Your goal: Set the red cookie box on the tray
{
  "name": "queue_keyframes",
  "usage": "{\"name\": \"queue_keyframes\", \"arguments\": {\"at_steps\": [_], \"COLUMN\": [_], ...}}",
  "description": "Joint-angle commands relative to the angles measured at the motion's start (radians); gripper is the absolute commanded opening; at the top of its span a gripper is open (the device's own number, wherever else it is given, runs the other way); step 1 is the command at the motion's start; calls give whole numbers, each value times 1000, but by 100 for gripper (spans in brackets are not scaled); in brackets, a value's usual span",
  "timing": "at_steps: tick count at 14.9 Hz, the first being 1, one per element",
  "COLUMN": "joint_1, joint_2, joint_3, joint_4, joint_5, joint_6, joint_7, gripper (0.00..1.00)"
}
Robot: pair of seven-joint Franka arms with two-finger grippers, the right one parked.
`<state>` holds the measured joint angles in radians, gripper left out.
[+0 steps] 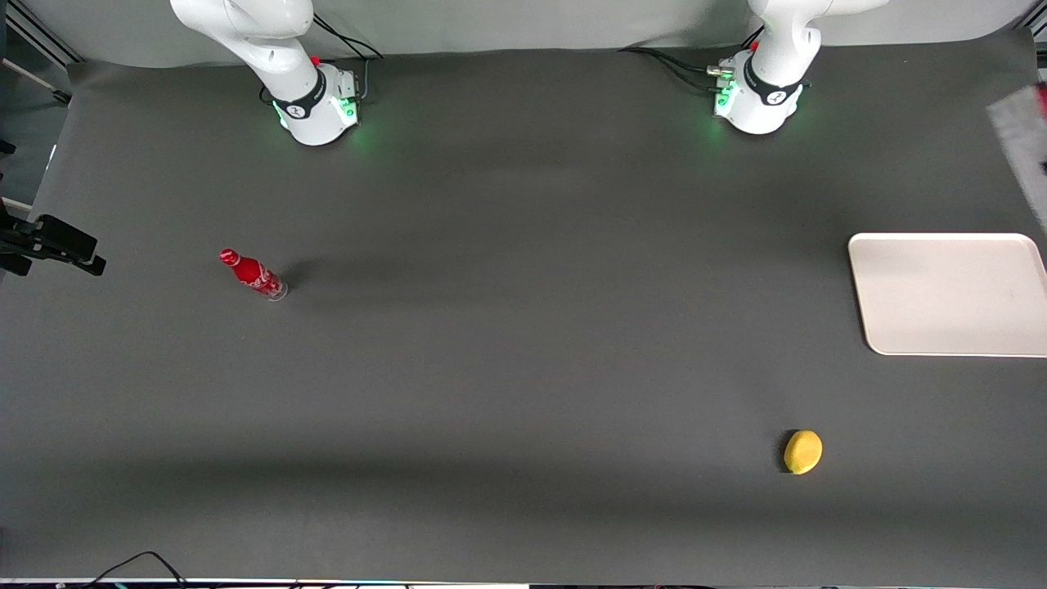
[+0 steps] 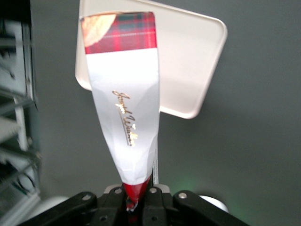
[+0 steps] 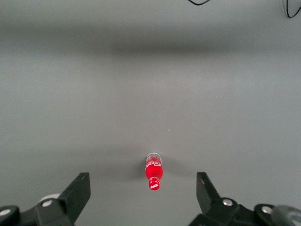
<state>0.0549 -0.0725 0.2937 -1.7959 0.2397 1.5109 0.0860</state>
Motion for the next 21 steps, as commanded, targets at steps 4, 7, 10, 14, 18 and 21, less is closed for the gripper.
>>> {"name": "queue_keyframes", "arguments": {"at_steps": [4,7,10,14,18,21], "joint_1": [13,25,63,98,117,115], "joint_2": [317,466,603,741,780,783], "joint_3": [263,338,360,371,386,386], "joint_4": [92,84,78,67,47,50], "joint_5": [-32,-179,-345,-546,-625,-640], "joint_6": [337,494,619,761,816,809], "joint_7": [480,613,753,944,1044,1052], "gripper": [0,0,0,0,0,100]}}
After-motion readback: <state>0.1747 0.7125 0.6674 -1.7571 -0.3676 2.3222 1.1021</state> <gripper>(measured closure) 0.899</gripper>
